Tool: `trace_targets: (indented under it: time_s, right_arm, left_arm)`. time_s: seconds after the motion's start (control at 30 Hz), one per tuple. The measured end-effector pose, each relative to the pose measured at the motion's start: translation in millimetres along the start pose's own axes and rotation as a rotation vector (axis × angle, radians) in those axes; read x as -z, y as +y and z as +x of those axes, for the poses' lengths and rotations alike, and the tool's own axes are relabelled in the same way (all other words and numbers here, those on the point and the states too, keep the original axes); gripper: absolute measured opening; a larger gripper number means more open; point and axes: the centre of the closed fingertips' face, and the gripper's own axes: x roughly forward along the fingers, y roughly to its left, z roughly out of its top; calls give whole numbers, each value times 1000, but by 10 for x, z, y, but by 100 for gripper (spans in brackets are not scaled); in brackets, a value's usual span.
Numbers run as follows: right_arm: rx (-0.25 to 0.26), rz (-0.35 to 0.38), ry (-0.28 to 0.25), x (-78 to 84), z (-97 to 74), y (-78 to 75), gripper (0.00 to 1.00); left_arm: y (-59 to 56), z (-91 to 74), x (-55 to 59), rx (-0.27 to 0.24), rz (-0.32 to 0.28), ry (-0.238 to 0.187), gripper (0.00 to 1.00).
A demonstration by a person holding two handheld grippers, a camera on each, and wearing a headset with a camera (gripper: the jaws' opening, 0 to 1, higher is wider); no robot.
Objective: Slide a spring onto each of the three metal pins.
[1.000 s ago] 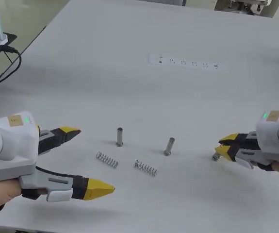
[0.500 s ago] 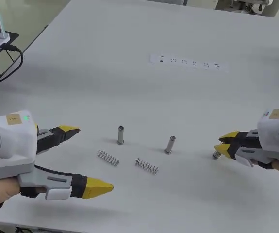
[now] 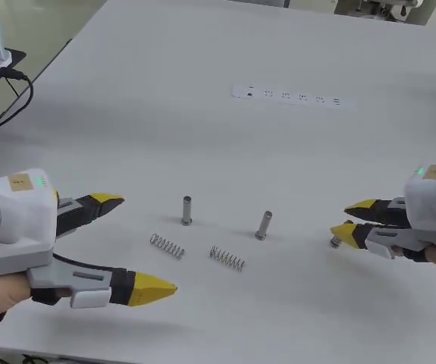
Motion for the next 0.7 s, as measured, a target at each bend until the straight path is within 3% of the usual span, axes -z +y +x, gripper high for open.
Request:
trace_targets:
  time_s: [0.37,0.7]
  right_arm:
    - [23,29,-21,-11,-85,-12,38]
    - [47,55,-80,-116,-257,-3,45]
  left_arm:
    - [-10,7,-17,0,3,-1,98]
    - [0,6,-35,-3,5,-6,98]
